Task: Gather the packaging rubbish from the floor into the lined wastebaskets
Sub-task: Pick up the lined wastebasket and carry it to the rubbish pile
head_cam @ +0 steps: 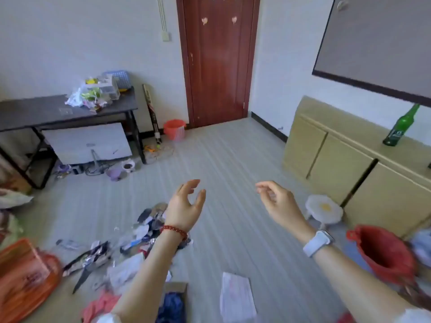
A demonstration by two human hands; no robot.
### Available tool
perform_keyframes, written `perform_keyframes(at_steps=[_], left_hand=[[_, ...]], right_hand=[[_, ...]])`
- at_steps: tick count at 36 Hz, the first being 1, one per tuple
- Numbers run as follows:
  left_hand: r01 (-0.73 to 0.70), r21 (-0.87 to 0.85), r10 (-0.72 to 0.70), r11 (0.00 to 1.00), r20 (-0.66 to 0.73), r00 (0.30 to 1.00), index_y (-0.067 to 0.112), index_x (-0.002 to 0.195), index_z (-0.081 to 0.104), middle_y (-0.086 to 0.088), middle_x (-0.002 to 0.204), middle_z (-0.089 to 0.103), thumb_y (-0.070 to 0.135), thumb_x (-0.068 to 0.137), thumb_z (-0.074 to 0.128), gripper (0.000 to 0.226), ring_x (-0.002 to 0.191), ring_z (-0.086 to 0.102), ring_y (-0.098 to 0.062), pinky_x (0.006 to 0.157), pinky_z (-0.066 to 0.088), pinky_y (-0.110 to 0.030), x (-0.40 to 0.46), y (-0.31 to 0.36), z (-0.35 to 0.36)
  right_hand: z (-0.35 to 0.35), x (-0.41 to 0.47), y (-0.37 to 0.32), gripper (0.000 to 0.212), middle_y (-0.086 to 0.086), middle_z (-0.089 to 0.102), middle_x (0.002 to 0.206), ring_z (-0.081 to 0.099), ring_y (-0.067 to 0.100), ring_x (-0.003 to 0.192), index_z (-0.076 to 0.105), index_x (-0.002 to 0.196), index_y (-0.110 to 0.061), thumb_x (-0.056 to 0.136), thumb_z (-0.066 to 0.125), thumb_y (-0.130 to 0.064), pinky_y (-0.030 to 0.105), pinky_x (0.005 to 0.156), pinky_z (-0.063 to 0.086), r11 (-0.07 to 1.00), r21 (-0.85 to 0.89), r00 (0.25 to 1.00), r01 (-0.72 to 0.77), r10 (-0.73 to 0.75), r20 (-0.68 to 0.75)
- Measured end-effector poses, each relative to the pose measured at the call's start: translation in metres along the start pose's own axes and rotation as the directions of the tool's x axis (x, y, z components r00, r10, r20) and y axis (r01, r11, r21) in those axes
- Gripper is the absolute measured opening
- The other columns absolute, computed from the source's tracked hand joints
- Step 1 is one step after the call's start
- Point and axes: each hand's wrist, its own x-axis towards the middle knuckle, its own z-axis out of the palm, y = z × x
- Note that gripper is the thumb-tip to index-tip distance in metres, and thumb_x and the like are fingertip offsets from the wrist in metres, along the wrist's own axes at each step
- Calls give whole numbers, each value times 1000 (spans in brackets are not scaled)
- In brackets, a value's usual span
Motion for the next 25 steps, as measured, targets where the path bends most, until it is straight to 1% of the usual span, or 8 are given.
perform_keyframes(at_steps=[3, 7, 10, 12, 16, 20, 23, 25], left_hand=[[94, 41, -97, 995, 74, 993, 12, 118, 57, -5, 117, 61, 27, 89, 55, 32, 106, 59, -19, 87, 45, -29, -12, -42, 19], [203, 111, -220, 973, 174, 960, 9, 118, 58, -5, 115, 62, 24, 90, 53, 32, 104, 59, -19, 86, 44, -26, -32, -83, 41], [235, 158, -267, 959, 228, 936, 10, 116, 60, -4, 115, 63, 24, 90, 53, 30, 100, 58, -16, 81, 41, -24, -30, -105, 59], [238, 189, -282, 953, 255, 925, 10, 116, 60, -4, 115, 62, 25, 90, 53, 30, 95, 56, -11, 79, 40, -23, -20, -116, 73], [226, 224, -283, 948, 275, 919, 10, 118, 58, -6, 117, 60, 23, 90, 54, 31, 99, 55, -13, 83, 41, -24, 37, -128, 112], [164, 283, -249, 945, 294, 923, 12, 122, 55, -6, 122, 57, 23, 91, 52, 33, 109, 54, -17, 85, 40, -23, 131, -123, 163], [131, 347, -239, 929, 290, 927, 14, 124, 54, -5, 126, 53, 24, 91, 52, 34, 113, 53, -18, 87, 38, -22, 221, -110, 208], [92, 377, -221, 921, 312, 924, 13, 124, 53, -6, 126, 53, 25, 92, 51, 35, 113, 53, -21, 91, 42, -27, 283, -98, 241]], right_hand=[[20, -25, 42, 19, 10, 68, 99, 59, 16, 87, 62, 106, -3, 92, 50, -8, 6, 68, 39, 990, -52, 983, -130, 136, 121], [39, -58, 92, 21, 3, 66, 97, 60, 16, 91, 61, 108, -7, 93, 47, -10, 15, 76, 40, 940, -98, 915, -327, 341, 216], [50, -59, 120, 21, 2, 65, 94, 63, 21, 93, 63, 106, -8, 93, 47, -10, 20, 78, 42, 904, -83, 874, -419, 427, 231], [56, -52, 137, 22, 2, 65, 98, 62, 19, 95, 62, 108, -10, 93, 46, -11, 19, 81, 41, 886, -90, 850, -456, 463, 251], [65, 1, 181, 24, 5, 64, 112, 59, 15, 100, 60, 113, -11, 94, 45, -15, 21, 86, 41, 875, -99, 834, -475, 483, 268], [66, 95, 226, 30, 4, 59, 121, 53, 12, 100, 54, 123, -13, 95, 45, -20, 22, 87, 39, 893, -120, 847, -435, 451, 282], [56, 184, 258, 35, 5, 53, 128, 50, 19, 115, 48, 129, -15, 95, 45, -23, 30, 96, 41, 904, -171, 848, -391, 426, 316], [45, 247, 277, 38, 7, 51, 131, 46, 24, 121, 46, 132, -14, 95, 45, -25, 36, 100, 39, 916, -249, 859, -313, 386, 338]])
